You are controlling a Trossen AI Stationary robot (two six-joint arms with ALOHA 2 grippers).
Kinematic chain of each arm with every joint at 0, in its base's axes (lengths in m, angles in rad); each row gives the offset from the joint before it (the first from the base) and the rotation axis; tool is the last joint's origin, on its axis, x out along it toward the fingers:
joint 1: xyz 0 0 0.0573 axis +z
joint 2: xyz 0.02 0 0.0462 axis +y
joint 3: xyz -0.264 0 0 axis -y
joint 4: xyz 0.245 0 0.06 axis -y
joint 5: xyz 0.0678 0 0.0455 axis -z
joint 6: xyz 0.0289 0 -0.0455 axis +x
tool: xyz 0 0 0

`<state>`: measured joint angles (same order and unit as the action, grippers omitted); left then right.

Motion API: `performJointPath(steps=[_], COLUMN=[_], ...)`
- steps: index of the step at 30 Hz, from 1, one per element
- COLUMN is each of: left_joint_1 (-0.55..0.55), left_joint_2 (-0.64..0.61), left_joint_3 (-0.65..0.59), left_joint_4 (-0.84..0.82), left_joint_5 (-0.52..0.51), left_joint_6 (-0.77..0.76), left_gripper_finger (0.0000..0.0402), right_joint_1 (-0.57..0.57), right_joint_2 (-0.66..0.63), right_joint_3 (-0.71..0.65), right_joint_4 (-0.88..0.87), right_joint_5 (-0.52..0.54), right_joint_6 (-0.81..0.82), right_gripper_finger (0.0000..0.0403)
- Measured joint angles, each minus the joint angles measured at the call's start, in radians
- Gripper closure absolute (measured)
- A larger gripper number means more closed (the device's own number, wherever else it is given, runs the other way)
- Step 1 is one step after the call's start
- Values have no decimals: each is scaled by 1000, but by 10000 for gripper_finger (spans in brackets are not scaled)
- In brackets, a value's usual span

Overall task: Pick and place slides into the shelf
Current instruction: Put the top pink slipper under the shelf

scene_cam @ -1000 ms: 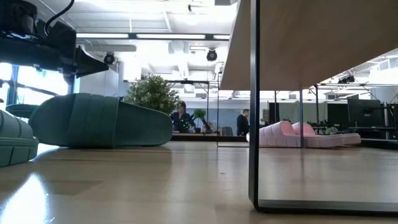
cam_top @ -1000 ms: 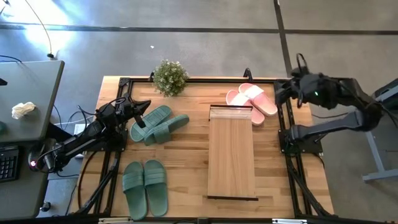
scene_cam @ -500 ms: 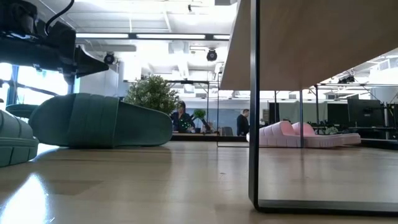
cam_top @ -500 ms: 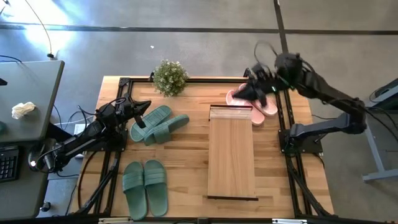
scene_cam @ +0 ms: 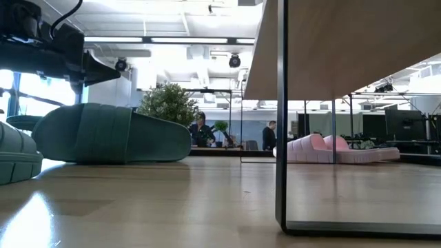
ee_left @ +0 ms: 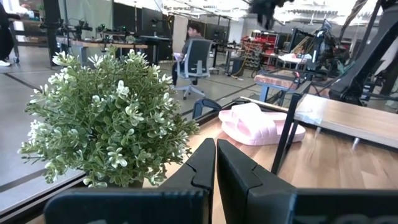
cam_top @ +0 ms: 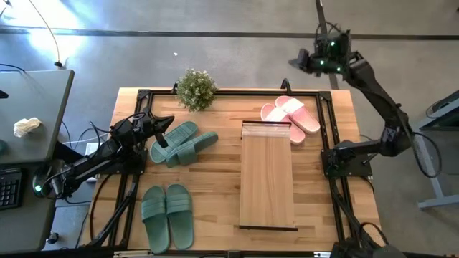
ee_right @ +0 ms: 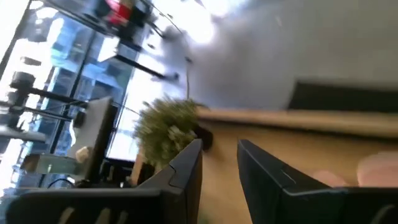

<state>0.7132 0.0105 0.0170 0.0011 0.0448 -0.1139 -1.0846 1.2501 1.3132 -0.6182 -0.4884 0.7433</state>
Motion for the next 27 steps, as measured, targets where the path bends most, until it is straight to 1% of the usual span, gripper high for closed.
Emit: performJointPath(steps=[3, 6, 8, 11, 15, 17, 22, 24, 27], left_joint_1=[0, 0, 0, 0, 0, 0, 0, 0, 0], left_joint_2=[0, 0, 0, 0, 0, 0, 0, 0, 0], left_joint_3=[0, 0, 0, 0, 0, 0, 0, 0, 0], left_joint_4=[-1, 0, 0, 0, 1, 1, 1, 1, 2], left_joint_5=[11, 17, 17, 18, 18, 18, 18, 20, 22], left_joint_6=[0, 0, 0, 0, 0, 0, 0, 0, 2], left_gripper_finger=[396, 396, 396, 396, 396, 396, 396, 396, 396], right_joint_1=[-23, -28, -28, -28, -28, -28, -28, -28, -28], right_joint_2=[-40, -88, -131, -197, -278, -303, -321, -321, -321], right_joint_3=[-132, -277, -365, -479, -606, -664, -776, -812, -852], right_joint_4=[41, 135, 204, 269, 272, 277, 300, 295, 315], right_joint_5=[-16, 0, 30, 103, 254, 287, 290, 273, 280], right_joint_6=[56, 139, 200, 280, 364, 404, 410, 410, 409], right_gripper_finger=[311, 311, 311, 311, 311, 311, 305, 296, 277])
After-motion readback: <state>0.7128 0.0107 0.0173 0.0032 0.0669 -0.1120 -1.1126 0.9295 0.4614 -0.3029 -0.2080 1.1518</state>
